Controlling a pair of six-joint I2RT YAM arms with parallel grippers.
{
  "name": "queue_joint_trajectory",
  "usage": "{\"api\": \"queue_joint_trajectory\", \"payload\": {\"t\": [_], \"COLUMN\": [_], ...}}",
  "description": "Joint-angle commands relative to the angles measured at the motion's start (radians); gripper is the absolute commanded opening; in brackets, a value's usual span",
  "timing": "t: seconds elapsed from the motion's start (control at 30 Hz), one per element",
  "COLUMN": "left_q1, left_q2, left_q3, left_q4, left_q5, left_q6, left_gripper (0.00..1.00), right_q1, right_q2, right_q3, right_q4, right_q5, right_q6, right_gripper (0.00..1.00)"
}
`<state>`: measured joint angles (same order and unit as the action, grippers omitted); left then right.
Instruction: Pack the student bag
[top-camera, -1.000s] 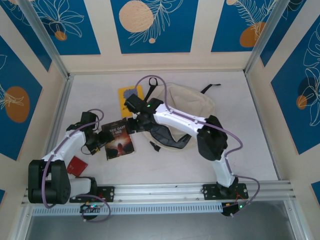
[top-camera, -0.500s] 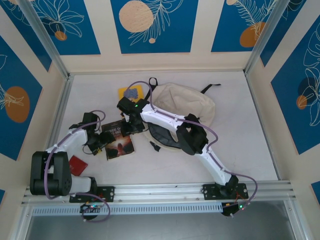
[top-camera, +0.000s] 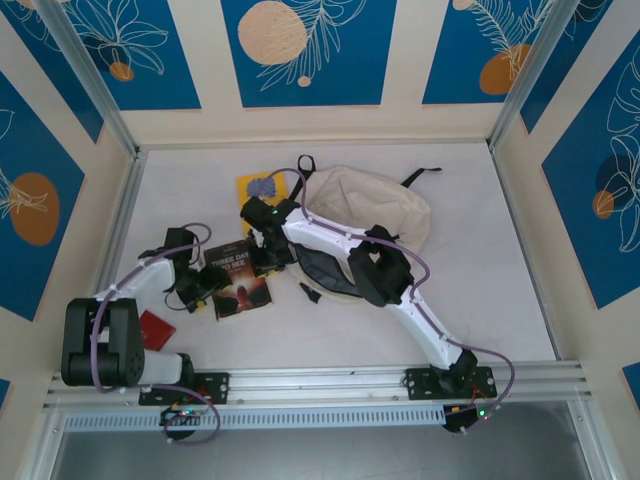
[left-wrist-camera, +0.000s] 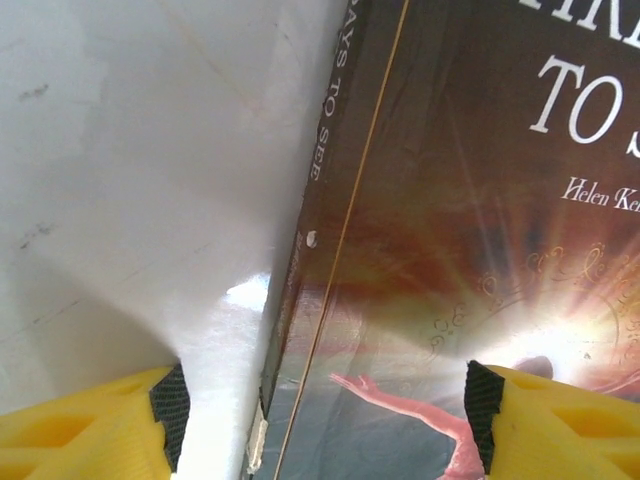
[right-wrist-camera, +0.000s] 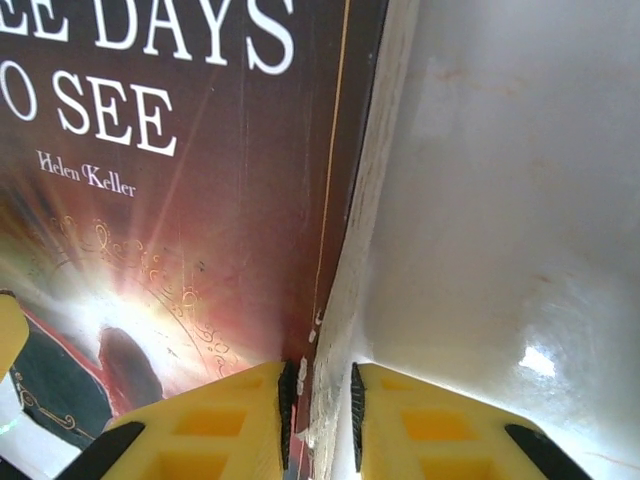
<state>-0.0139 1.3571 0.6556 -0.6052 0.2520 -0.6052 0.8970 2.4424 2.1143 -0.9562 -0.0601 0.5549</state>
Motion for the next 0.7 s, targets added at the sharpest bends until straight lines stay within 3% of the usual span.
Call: {"api": "queue_joint_trajectory", "payload": {"t": [0.0,0.2,0.37,0.53,0.67], "left_q1": [0.002,0.002,0.002,0.002,0.002], "left_q2": [0.009,-0.033,-0.064,-0.083,-0.106], "left_q3": [-0.022,-0.02,-0.028,-0.067,-0.073], "left_q4": [0.104,0.141,0.183,0.312,0.343], "left_q5": [0.19,0.289,0.353,0.509,0.533], "left_q6": [0.017,0.015,-0.009,-0.09,-0.118], "left_gripper": [0.7,0.6,0.6,0.58,0.55], "right_q1": [-0.026,-0.055,-0.064,-0.08,-0.087], "right_q2": [0.004,-0.014,-0.017,-0.029,-0.04], "right_q3": [-0.064,-0.13,-0.145,-0.178,-0.199], "right_q4": [-0.051,-0.003,0.012,0.043,0.06], "right_q5": [-0.015,-0.105,-0.139,-0.183,-0.199], "right_q6": [0.015,0.019,0.02,0.03,0.037], "right_gripper": [0.22,0.17,0.16,0.15,0.15]}}
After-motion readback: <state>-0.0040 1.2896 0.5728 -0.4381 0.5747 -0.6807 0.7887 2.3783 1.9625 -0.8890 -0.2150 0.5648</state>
